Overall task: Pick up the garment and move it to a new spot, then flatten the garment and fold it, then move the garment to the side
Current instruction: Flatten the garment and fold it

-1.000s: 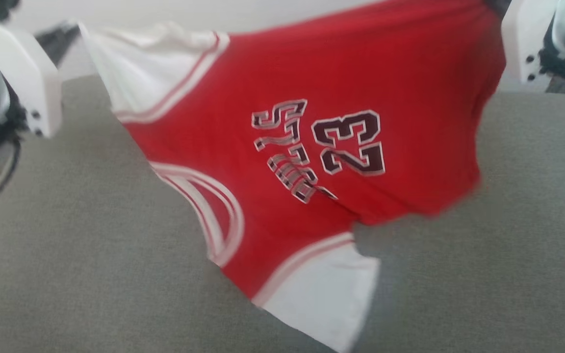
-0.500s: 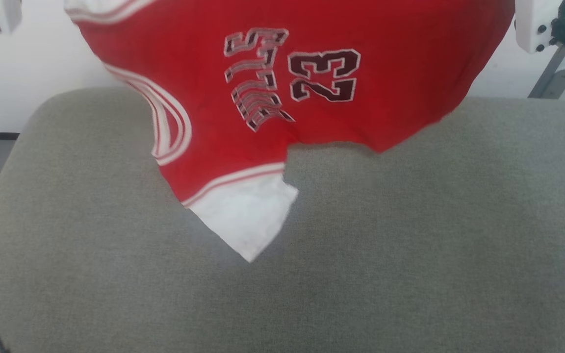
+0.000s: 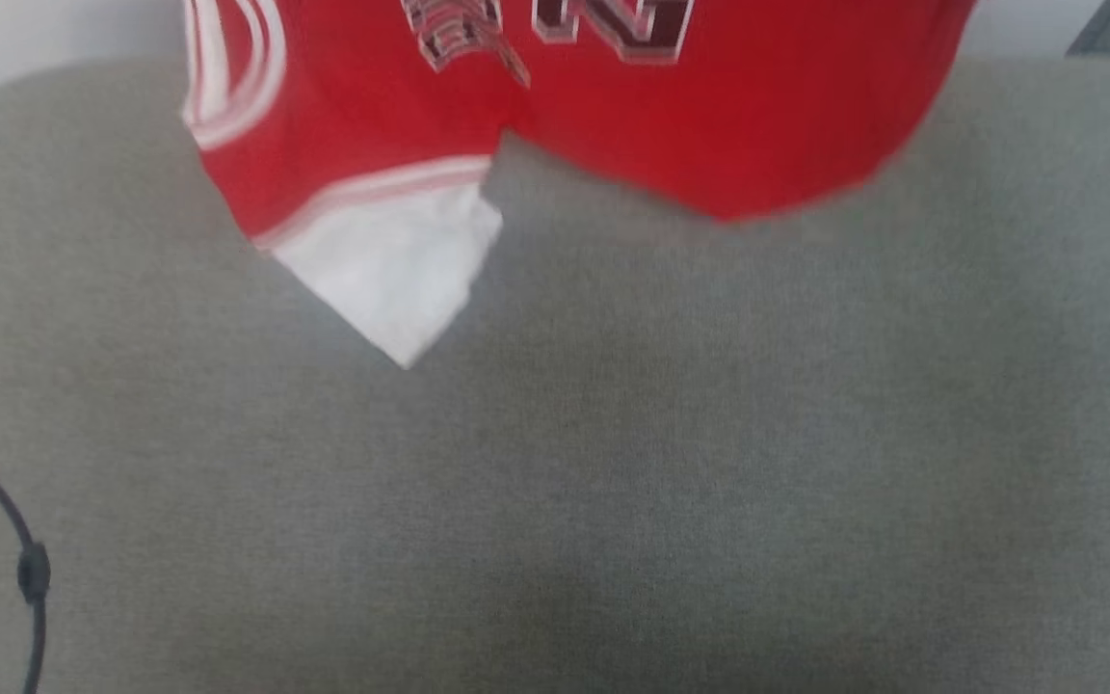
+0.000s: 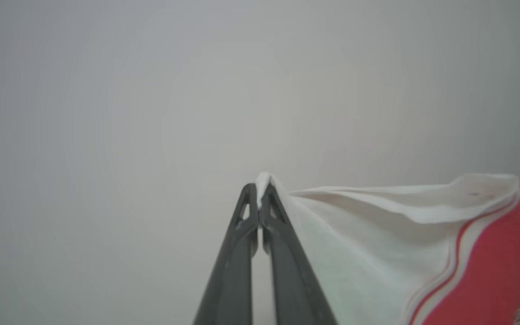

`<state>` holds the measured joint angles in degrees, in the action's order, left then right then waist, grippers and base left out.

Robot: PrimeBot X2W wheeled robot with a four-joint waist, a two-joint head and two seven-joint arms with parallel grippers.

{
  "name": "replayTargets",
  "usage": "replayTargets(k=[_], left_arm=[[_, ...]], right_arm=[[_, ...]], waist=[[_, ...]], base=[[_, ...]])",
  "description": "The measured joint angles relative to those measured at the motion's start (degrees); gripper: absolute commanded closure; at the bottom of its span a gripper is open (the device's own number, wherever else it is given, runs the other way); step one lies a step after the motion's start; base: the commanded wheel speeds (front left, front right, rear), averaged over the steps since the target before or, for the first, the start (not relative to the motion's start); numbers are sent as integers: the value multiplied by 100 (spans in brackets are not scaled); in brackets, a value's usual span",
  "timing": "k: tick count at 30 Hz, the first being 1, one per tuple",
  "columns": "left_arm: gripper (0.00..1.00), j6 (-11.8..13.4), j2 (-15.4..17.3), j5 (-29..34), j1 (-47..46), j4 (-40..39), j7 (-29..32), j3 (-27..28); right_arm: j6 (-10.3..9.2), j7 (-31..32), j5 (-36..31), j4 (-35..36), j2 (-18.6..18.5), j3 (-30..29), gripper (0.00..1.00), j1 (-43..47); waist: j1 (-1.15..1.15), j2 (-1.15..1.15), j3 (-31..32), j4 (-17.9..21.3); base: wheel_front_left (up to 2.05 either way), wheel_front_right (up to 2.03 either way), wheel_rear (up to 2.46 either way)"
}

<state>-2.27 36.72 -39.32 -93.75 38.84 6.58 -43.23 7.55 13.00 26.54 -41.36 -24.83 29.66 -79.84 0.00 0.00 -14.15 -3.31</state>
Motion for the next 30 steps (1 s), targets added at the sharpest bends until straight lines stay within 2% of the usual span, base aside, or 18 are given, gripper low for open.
replayTargets(k=[12, 15, 18, 22, 26, 30], left_arm=[[100, 392, -494, 466, -1120, 744, -1837, 242], [100, 370, -622, 502, -1087, 732, -2076, 291], [100, 186, -695, 446, -723, 772, -2128, 297], [100, -170, -735, 199, -44, 1028, -2013, 200], [100, -416, -821, -113, 621, 1113, -1543, -7], [100, -487, -781, -535, 1356, 926, -940, -244]], right_arm=[[0, -1869, -1801, -608, 444, -1203, 100, -681], [-1, -2111, -2248, -814, 527, -1359, 100, -706], [0, -2137, -2412, -1088, 657, -1256, 100, -488], [0, -2050, -2301, -1407, 742, -1007, 100, -110], [0, -1894, -1939, -1596, 737, -608, 100, 330], [0, -1645, -1390, -1551, 689, -8, 100, 862]], waist=[[0, 0, -1286, 89], [0, 0, -1494, 46], [0, 0, -1549, -59], [0, 0, -1423, -144], [0, 0, -1207, -215], [0, 0, -943, -282]], base=[[0, 0, 0], [0, 0, 0], [0, 0, 0], [0, 0, 0], [0, 0, 0], [0, 0, 0]])
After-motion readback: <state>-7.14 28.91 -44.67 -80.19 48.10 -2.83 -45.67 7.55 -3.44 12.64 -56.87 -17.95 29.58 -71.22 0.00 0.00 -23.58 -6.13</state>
